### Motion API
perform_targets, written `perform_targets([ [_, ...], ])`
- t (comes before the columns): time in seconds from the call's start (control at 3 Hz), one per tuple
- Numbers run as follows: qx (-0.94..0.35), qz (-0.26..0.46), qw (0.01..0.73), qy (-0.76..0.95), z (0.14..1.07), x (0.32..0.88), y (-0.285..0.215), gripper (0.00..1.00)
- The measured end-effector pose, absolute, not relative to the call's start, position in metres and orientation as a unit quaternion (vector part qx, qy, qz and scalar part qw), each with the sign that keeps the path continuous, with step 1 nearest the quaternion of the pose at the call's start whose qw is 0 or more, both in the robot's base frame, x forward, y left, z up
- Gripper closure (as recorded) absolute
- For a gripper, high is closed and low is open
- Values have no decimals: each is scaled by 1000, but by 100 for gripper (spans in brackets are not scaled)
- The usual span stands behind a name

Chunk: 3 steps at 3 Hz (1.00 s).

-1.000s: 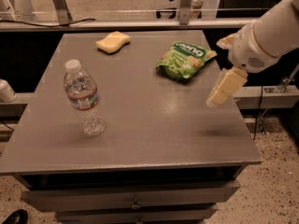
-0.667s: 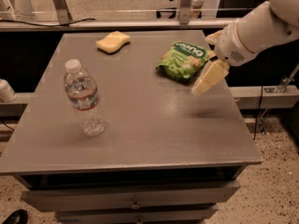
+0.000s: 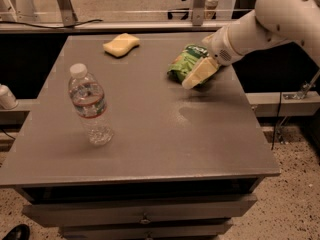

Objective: Move green rice chip bag near sponge

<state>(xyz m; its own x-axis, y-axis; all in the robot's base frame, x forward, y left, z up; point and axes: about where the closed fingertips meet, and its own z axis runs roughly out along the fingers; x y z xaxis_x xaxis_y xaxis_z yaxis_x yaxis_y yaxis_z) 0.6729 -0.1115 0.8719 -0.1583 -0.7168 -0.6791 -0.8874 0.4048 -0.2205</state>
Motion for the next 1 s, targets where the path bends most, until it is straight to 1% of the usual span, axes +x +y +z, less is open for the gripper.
perform_targets([
  [0.33,-518,126,372,760,854,692,-102,18],
  [0.67,-512,124,381,760,853,703,-95,43],
  [1.0,-511,119,387,758,857,707,-92,64],
])
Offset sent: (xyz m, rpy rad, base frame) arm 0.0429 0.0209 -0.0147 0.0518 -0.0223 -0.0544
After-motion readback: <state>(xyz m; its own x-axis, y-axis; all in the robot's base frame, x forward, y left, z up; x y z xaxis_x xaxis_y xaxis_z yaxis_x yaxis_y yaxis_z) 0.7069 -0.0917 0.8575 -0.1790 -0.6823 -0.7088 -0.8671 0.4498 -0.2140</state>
